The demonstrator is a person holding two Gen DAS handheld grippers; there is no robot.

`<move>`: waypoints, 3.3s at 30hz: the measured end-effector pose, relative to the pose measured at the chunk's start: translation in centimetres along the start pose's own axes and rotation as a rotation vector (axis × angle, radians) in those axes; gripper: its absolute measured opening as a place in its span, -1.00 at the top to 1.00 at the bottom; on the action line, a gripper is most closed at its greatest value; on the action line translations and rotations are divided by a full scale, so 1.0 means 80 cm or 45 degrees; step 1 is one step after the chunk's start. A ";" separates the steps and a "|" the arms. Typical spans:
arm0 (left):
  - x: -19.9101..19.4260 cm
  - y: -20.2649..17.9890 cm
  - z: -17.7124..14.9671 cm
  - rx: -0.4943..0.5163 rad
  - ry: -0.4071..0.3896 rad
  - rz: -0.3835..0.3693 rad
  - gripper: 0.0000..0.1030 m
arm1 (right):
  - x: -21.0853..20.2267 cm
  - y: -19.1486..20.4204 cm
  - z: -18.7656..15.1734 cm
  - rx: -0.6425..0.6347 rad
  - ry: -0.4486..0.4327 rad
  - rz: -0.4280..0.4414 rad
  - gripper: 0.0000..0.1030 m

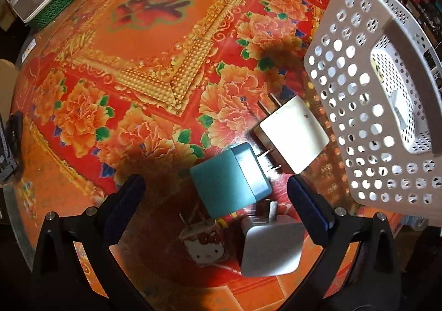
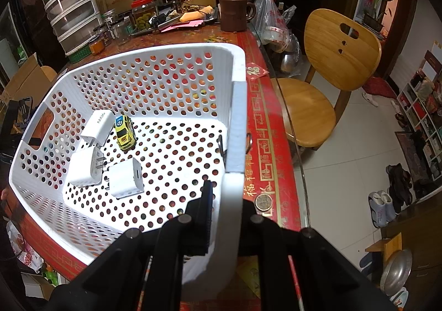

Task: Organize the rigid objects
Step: 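Move the left tool back to the chargers and grasp the teal charger, then carry the teal charger into the basket and open the left tool, then return the left tool and grasp the Hello Kitty charger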

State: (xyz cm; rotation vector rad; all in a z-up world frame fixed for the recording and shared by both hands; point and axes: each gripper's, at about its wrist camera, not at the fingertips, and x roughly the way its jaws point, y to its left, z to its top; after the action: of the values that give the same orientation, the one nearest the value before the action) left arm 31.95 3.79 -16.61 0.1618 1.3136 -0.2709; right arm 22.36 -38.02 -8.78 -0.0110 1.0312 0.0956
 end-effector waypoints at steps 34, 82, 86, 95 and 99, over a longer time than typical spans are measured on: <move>-0.150 -0.030 0.044 0.021 -0.342 0.043 -0.09 | 0.000 0.004 0.000 0.001 -0.001 0.000 0.82; -0.058 -0.253 0.099 0.469 -0.065 0.073 -0.52 | 0.001 0.003 -0.002 -0.009 0.006 0.007 0.82; -0.104 -0.242 0.091 0.461 -0.187 0.082 -0.81 | 0.001 0.003 -0.002 -0.008 0.004 0.008 0.82; -0.204 -0.174 0.058 0.378 -0.380 0.162 -0.99 | 0.003 -0.001 -0.003 -0.006 0.000 0.010 0.82; -0.214 -0.113 0.046 0.243 -0.402 0.207 -0.99 | 0.003 0.000 -0.003 -0.006 0.000 0.010 0.82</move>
State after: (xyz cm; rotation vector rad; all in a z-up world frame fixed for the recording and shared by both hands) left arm 28.88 -4.08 1.20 0.3710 0.9548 -0.2708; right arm 22.27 -38.05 -9.13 -0.0112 1.0311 0.1050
